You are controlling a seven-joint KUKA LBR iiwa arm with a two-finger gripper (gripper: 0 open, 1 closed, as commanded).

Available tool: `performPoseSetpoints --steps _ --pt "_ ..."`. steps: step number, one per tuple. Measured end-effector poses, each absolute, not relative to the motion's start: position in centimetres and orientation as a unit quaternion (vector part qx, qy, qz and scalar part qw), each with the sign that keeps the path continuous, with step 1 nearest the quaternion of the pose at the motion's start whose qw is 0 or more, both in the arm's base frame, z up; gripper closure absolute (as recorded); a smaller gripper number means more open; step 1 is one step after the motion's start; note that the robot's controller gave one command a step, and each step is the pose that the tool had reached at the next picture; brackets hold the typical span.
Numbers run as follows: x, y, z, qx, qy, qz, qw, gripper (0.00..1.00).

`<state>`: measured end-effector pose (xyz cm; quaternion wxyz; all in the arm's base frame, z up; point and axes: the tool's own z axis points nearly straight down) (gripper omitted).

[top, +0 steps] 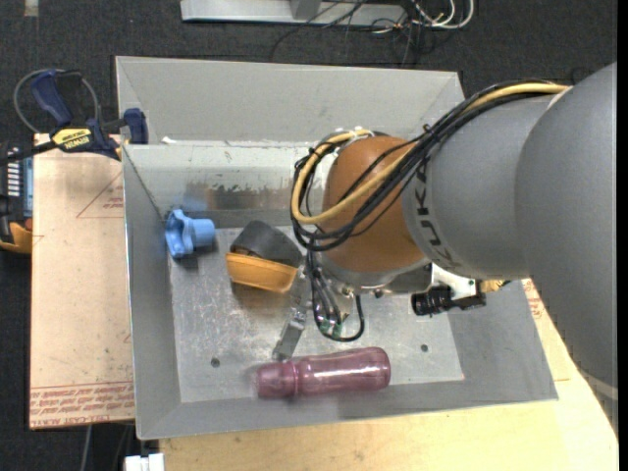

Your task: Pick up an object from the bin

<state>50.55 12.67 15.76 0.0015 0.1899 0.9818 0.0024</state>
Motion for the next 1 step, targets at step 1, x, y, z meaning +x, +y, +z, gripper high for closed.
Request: performPoseSetpoints --steps 1 --pt "52.26 13.79 16.71 0.069 0.998 0.003 0.007 0.0"
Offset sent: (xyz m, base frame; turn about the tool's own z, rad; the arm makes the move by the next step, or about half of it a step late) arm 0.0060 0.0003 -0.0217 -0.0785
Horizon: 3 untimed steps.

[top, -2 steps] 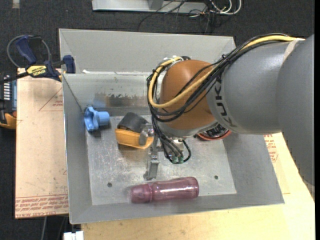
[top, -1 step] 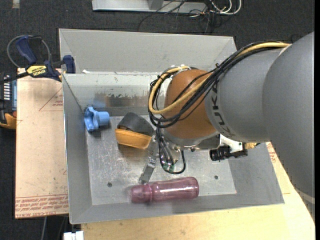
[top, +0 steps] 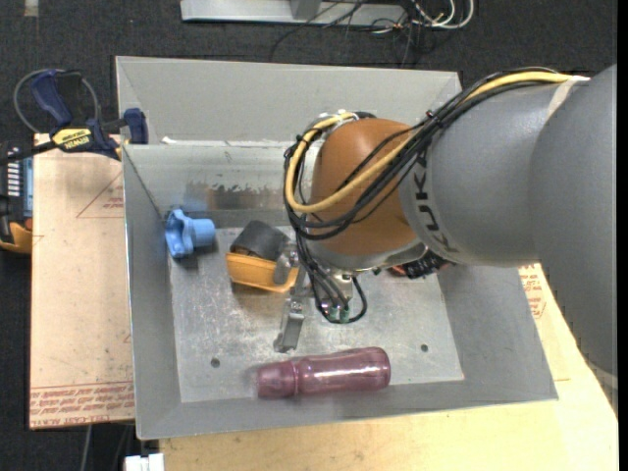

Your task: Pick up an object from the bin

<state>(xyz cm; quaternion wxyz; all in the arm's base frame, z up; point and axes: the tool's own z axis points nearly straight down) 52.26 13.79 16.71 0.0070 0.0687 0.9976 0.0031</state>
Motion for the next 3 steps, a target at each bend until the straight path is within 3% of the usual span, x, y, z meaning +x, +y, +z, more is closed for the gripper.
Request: performPoseSetpoints --steps 1,2,3 --pt "52.0 13.5 16.0 0.01 1.0 0.003 0.007 0.0" --pt "52.7 17.4 11.9 -0.017 1.0 0.004 0.007 0.0" --pt "51.9 13.6 11.6 -0.117 0.993 0.001 0.006 0.0"
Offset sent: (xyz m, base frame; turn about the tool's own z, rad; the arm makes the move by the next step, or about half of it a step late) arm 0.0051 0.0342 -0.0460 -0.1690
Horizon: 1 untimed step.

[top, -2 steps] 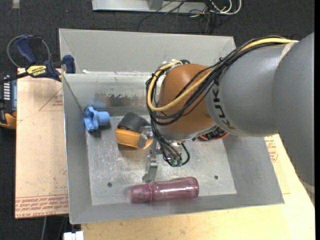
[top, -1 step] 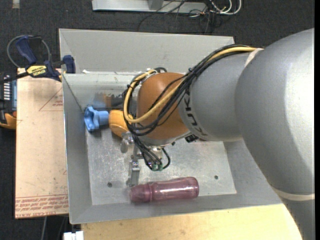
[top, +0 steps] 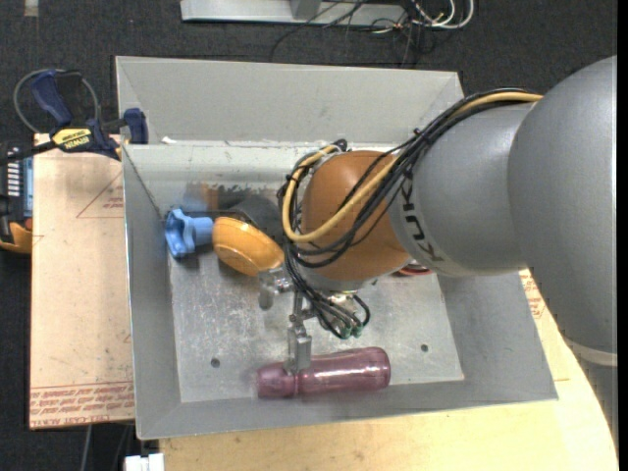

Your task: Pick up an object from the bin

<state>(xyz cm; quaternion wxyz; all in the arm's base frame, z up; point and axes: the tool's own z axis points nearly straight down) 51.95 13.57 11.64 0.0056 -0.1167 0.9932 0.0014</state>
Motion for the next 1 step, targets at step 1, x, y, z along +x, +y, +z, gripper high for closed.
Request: performPoseSetpoints --steps 1 --pt "52.58 14.22 19.09 -0.031 0.999 0.005 0.01 0.0"
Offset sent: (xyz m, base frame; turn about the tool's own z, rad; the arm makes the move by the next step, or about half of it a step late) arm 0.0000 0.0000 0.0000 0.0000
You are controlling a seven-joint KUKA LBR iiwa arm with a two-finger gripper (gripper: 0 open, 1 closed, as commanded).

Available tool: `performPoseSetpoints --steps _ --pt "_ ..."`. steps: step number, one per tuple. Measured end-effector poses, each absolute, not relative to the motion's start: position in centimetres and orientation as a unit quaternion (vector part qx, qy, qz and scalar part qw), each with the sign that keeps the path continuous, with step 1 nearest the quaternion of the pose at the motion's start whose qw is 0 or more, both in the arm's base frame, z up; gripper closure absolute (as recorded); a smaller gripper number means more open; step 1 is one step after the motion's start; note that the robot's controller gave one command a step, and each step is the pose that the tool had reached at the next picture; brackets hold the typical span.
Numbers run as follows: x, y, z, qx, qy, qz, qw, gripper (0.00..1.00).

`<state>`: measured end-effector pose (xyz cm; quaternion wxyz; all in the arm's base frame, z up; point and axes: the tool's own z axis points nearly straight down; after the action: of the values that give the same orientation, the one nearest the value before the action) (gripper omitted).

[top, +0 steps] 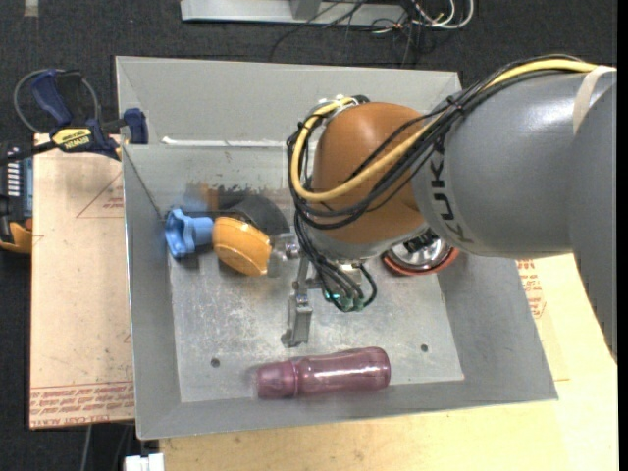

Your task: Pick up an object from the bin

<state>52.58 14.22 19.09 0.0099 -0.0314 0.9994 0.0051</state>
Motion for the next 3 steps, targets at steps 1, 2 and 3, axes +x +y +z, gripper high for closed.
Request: performPoseSetpoints --steps 1,2,3 --pt "52.5 14.2 18.9 -0.031 0.999 0.005 0.008 0.0" --pt "63.3 13.9 15.3 -0.093 0.996 0.005 0.014 0.0" --pt "53.2 12.3 14.2 -0.086 0.996 0.006 0.013 0.0"
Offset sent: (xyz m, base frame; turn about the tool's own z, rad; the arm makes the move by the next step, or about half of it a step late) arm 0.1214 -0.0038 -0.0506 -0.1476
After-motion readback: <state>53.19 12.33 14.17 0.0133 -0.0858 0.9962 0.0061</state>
